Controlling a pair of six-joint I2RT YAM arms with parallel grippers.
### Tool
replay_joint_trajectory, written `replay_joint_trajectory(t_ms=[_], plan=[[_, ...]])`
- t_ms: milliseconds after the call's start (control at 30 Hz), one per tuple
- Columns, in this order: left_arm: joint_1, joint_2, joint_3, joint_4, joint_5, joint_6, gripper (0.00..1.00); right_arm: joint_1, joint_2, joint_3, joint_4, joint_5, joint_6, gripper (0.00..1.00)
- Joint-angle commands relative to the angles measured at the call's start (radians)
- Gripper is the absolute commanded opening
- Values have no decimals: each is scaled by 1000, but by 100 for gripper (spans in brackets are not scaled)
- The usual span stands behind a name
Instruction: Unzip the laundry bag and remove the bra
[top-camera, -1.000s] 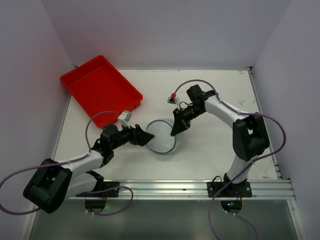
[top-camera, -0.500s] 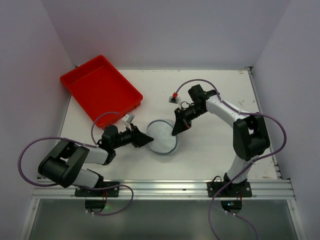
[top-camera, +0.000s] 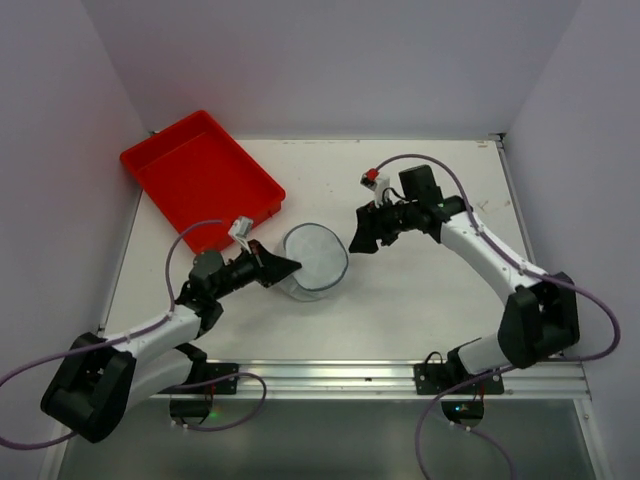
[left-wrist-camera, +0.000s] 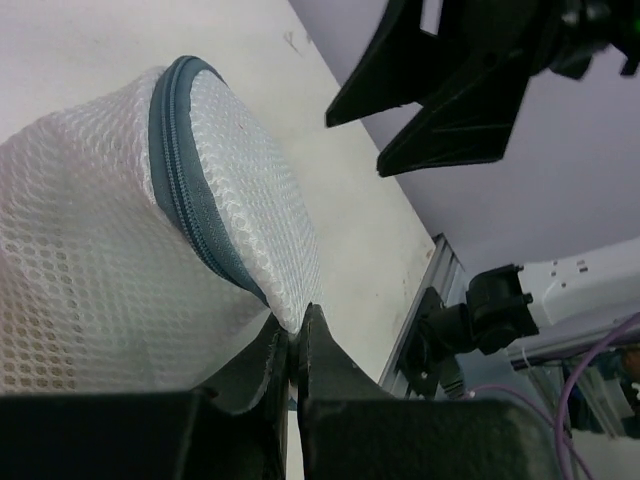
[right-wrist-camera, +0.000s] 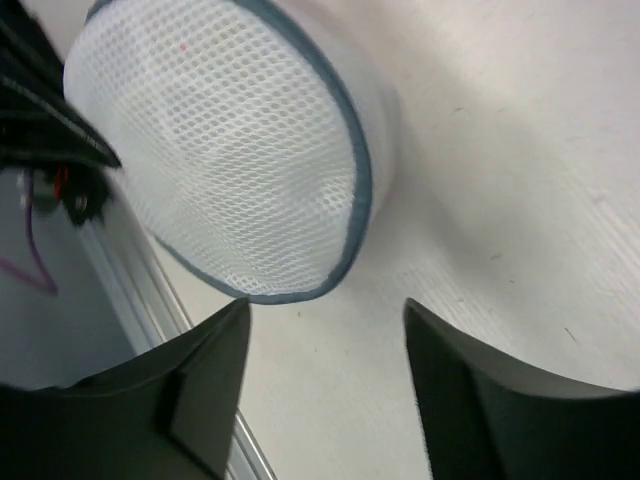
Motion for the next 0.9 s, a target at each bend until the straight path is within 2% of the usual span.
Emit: replay_joint_trajectory(t_ms=[0, 33, 133, 167, 300, 400, 533, 667, 733, 800, 867], plan=[[-20, -92, 54, -219, -161, -116, 0, 14, -204, -82, 218, 303, 224, 71], [-29, -121, 65, -245, -219, -167, 0, 22, -243, -126, 262, 416, 280, 73], [-46, -148, 68, -292, -296, -253, 0, 104, -391, -194, 340, 526, 340, 77], [-58, -148, 72, -304, -311, -302, 0, 141, -422, -233, 357, 606, 383, 77], [-116, -139, 121, -417, -416, -376, 0, 380, -525, -333, 474, 725, 532, 72], [-152, -129, 166, -483, -488, -405, 0, 497, -504, -392, 563, 829, 635, 64], [-187, -149, 155, -529, -575, -544, 0, 615, -473, -442, 606, 963, 784, 62], [-224, -136, 172, -584, -654, -623, 0, 701, -386, -410, 648, 998, 809, 55], [-241, -102, 200, -620, -655, -633, 0, 724, -350, -367, 640, 1032, 792, 52], [-245, -83, 226, -647, -652, -641, 0, 738, -312, -352, 647, 1029, 789, 45], [-251, -70, 235, -655, -658, -647, 0, 746, -277, -337, 672, 1000, 772, 43]])
